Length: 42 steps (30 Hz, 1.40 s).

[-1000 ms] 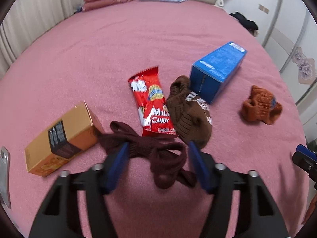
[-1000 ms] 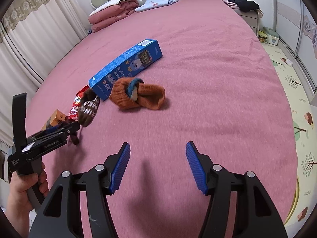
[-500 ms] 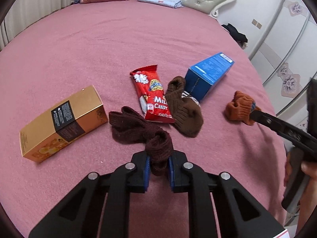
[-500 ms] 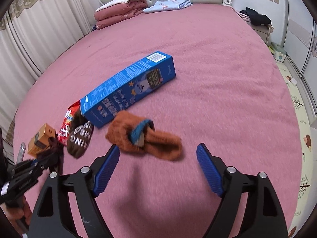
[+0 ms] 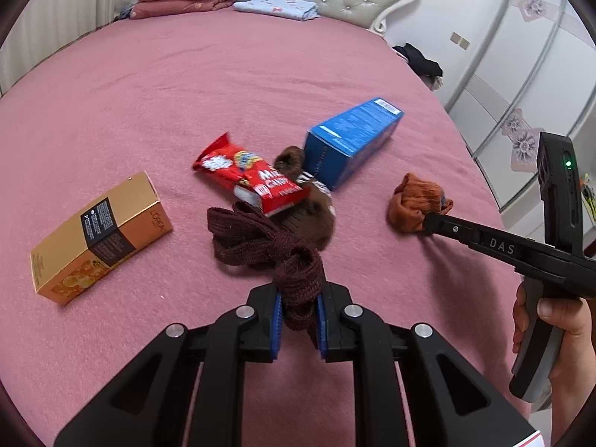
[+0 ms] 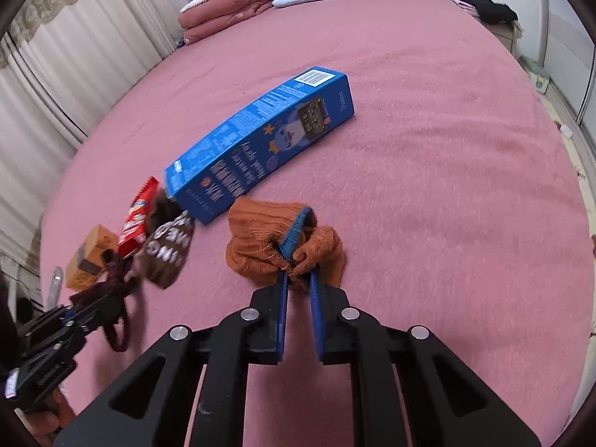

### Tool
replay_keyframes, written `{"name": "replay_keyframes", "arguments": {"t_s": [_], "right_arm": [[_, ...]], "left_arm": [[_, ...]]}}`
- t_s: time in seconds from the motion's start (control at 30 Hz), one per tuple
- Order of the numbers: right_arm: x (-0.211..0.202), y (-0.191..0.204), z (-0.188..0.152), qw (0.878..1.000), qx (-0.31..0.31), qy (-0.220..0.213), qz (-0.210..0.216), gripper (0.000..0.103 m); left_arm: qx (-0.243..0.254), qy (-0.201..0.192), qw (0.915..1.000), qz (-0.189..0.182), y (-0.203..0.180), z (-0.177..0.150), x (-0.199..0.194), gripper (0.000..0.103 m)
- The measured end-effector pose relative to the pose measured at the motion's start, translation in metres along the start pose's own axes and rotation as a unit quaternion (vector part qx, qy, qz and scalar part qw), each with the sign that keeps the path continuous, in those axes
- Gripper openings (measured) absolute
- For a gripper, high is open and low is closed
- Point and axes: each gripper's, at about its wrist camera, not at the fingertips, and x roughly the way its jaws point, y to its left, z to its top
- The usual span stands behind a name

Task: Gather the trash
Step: 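Grasp the brown cord with left tool while right tool grasps the orange sock, then carry the cord and orange sock over the yellow bin and open both tools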

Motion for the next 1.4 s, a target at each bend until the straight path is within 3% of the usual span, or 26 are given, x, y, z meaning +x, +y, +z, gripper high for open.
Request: {"name": "replay_keyframes", "arguments": {"t_s": [0.37,0.57,0.77,1.07,1.4], "right_arm": [[-0.061,0.008,-0.068,1.0,0.0,-0.01,0.019,0.011],[-0.102,-0.008,-0.102,0.999,0.016,-0.029,0.008,0.011],[-0.139,-0.041,-0.14,0.998,0.045,-0.044,-0.011,0.011],[-0.191,-0.108,-0.19,0.99,0.111,-0.074,-0.037,0.011],[-0.242,-0.182,-0.241,0.974,0.184,-0.102,-0.088,0.011]], "left_arm": [[0.046,0.005,0.9982,-0.037,-0.046,-0.031,-0.03,0.014],[0.07,0.025,0.9925,-0.097,-0.081,-0.058,-0.04,0.014],[0.107,0.045,0.9846,-0.131,-0.126,-0.082,-0.039,0.014],[0.172,0.071,0.9636,-0.192,-0.216,-0.105,-0.03,0.014],[0.267,0.11,0.9274,-0.238,-0.323,-0.14,-0.009,0.014]]}}
